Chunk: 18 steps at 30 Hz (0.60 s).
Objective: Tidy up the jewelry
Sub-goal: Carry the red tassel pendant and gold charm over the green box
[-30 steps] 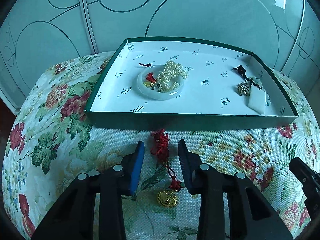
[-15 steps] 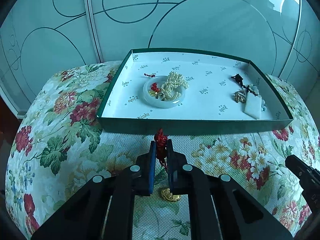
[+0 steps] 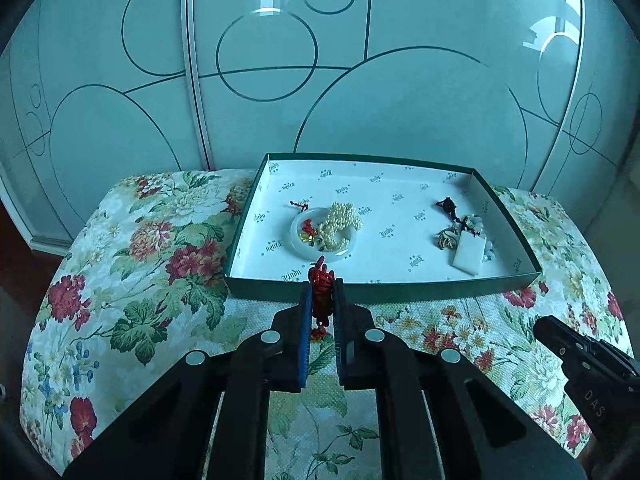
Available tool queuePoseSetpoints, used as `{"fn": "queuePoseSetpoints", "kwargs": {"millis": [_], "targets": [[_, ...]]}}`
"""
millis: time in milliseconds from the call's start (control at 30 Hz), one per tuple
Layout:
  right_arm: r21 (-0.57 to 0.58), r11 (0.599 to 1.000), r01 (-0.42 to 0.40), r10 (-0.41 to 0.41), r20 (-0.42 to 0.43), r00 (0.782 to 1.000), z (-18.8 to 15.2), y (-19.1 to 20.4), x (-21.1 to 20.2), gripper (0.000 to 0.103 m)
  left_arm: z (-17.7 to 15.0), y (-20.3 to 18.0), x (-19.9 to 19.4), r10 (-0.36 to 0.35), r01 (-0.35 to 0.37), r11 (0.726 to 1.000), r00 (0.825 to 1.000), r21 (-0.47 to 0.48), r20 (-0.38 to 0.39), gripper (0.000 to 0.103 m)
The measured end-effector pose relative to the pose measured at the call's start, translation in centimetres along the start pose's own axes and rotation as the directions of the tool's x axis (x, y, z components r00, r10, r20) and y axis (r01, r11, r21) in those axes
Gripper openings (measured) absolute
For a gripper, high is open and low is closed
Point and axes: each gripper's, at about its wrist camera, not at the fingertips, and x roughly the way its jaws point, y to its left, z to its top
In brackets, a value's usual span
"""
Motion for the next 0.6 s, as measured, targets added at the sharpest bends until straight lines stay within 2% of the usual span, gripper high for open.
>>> {"fn": "queuePoseSetpoints", "kwargs": {"millis": [300,600], "targets": [[-0.043,0.999,-0.023,0.026,0.061,0.998,3.4,1.8,-0.5,0.008,3.7,-0.9,-1.4,-0.022,0.020,0.999,0.996,0.026,0.090,0.010],[-0.054,0.998,-0.034,0.040,0.129,0.991,8.4,3.0,0.5,0.008,8.7,-1.9,-0.1,-0.017,0.010,0.999,0.988,0.046,0.155,0.010]]}}
